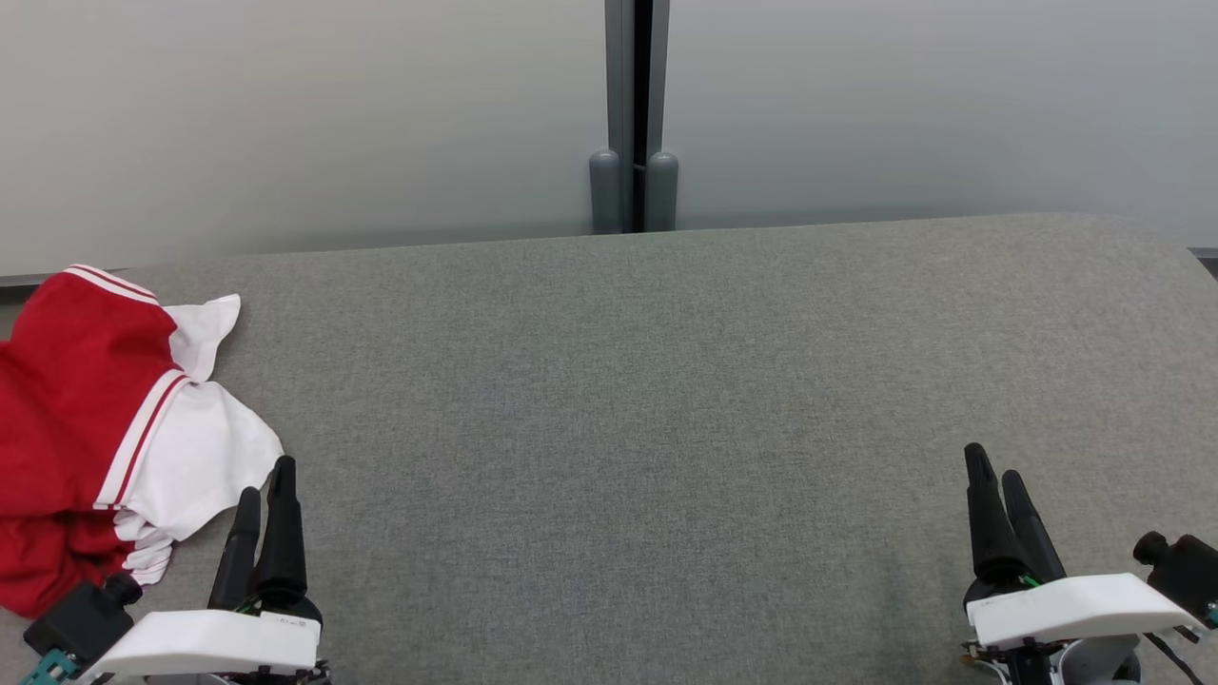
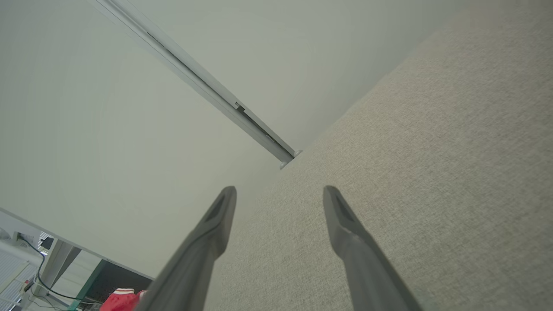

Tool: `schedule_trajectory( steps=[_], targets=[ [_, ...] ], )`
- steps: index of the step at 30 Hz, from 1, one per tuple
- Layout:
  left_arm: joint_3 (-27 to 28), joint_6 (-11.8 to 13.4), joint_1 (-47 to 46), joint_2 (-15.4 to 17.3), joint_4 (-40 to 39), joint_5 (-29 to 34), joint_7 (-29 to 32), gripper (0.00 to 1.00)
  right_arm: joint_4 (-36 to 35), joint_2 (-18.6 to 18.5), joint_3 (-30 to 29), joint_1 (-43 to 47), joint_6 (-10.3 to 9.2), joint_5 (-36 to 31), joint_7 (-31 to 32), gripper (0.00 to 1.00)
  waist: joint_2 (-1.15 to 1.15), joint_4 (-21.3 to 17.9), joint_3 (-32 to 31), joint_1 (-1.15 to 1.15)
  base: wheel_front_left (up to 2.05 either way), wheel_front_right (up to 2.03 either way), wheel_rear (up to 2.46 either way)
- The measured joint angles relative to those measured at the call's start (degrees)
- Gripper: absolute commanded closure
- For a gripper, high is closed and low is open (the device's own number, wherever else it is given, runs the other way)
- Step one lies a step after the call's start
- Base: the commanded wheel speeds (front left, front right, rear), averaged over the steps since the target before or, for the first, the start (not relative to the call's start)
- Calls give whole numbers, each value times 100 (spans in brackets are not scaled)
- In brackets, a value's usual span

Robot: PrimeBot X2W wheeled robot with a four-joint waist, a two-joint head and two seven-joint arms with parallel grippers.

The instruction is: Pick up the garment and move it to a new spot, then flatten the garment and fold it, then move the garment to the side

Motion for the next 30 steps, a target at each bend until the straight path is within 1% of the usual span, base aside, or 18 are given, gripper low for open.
schedule_trajectory(
  steps=[11, 18, 19, 30],
  targets=[
    [-83, 97, 57, 13, -122, 858, -204, 0, -69, -11, 204, 22, 0, -828, -204, 0, 0, 15, -29, 0, 0, 0, 0],
    [-152, 100, 143, 18, -203, 1358, -331, 0, -87, -20, 382, 25, 0, -1319, -319, 0, 0, 23, -48, 0, 0, 0, 0],
    [-168, 107, 147, 21, -226, 1504, -356, 0, -94, -20, 436, 27, 0, -1452, -356, 0, 0, 28, -53, 0, 0, 0, 0],
    [-287, 123, 161, 29, -313, 2187, -524, 0, -141, -34, 609, 41, 0, -2153, -522, 0, 0, 88, -38, 0, 0, 0, 0]
  ],
)
